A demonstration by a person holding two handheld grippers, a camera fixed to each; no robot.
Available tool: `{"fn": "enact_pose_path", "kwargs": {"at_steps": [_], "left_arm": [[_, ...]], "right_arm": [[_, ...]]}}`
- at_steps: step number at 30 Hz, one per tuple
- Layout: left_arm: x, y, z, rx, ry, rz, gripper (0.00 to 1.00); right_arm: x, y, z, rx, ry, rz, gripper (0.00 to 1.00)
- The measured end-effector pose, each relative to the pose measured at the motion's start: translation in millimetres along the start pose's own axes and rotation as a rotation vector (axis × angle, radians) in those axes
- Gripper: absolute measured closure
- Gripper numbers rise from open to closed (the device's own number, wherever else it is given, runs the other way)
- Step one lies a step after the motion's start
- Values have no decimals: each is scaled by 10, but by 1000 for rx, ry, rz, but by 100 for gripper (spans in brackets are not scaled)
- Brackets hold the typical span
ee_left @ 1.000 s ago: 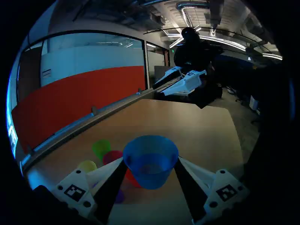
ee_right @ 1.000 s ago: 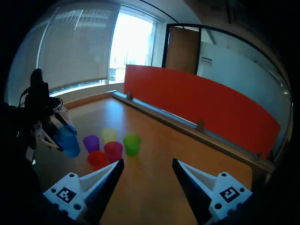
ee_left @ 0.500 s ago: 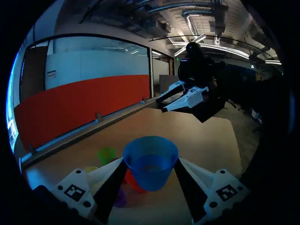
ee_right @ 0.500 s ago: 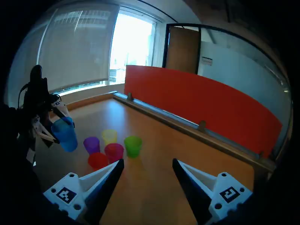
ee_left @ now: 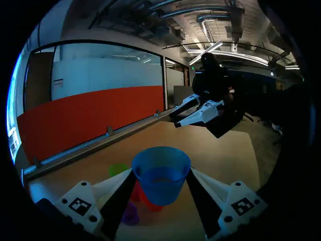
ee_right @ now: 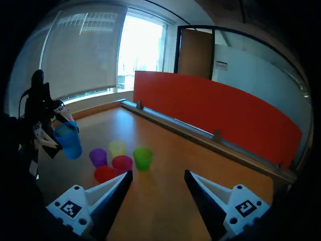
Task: Pour water
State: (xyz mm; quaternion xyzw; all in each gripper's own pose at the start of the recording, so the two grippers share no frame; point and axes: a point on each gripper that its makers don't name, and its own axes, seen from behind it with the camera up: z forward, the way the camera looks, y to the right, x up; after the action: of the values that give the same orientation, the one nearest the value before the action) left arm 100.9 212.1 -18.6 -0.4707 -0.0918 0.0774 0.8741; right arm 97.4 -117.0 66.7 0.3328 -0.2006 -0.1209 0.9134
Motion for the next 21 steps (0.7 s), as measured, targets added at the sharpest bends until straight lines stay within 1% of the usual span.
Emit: {"fn": "enact_pose_path", "kwargs": {"at_steps": [9, 21], "left_arm": [[94, -42, -40, 14, 27, -7, 16], [220, -213, -144, 62, 66, -30, 16]], "right_arm": [[16, -12, 50, 12, 0, 1, 0], [53, -37, 225, 42, -10, -6, 0]]}}
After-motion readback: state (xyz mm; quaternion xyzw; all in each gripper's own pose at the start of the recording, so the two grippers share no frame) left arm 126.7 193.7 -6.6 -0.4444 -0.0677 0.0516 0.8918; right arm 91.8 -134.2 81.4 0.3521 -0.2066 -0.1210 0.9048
